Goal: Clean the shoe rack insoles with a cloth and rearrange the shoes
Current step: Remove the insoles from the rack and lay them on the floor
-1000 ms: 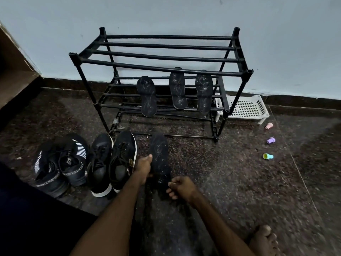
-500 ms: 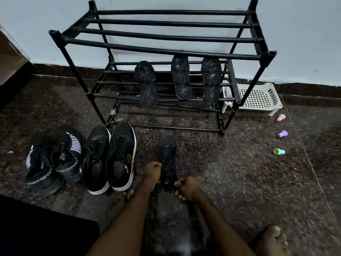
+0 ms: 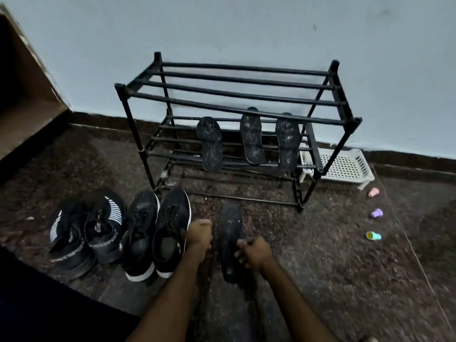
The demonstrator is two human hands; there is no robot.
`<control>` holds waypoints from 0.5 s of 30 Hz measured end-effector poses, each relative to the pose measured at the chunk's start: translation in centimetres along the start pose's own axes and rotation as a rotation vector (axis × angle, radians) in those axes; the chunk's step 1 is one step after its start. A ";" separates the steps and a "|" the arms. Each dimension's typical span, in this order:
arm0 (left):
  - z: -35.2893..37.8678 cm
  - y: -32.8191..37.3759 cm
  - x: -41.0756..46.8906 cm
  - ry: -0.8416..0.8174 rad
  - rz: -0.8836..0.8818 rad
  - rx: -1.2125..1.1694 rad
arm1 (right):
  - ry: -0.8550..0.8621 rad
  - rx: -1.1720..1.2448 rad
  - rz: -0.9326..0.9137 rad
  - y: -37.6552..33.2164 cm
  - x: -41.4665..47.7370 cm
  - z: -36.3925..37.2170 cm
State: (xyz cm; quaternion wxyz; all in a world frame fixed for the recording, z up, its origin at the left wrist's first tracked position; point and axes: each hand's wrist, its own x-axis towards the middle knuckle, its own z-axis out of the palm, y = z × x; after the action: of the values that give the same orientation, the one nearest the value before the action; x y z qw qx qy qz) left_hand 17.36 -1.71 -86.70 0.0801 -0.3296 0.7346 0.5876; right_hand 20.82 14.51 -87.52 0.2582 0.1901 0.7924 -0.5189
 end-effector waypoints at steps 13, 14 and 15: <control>-3.4 14.5 6.5 -0.080 0.048 -0.254 | 0.050 0.304 -0.171 -17.0 5.3 -0.4; -3.5 14.6 7.0 -0.075 0.043 -0.236 | 0.051 0.318 -0.160 -17.3 5.8 -0.5; -3.6 14.8 7.7 -0.061 0.050 -0.219 | 0.050 0.324 -0.154 -17.8 6.5 -0.6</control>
State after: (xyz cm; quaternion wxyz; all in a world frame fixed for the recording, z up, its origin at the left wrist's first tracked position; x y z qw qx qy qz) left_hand 3.84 -6.60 -77.56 0.0510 -0.2998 0.6714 0.6758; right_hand 5.43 8.35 -78.39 0.1639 0.1810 0.7168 -0.6531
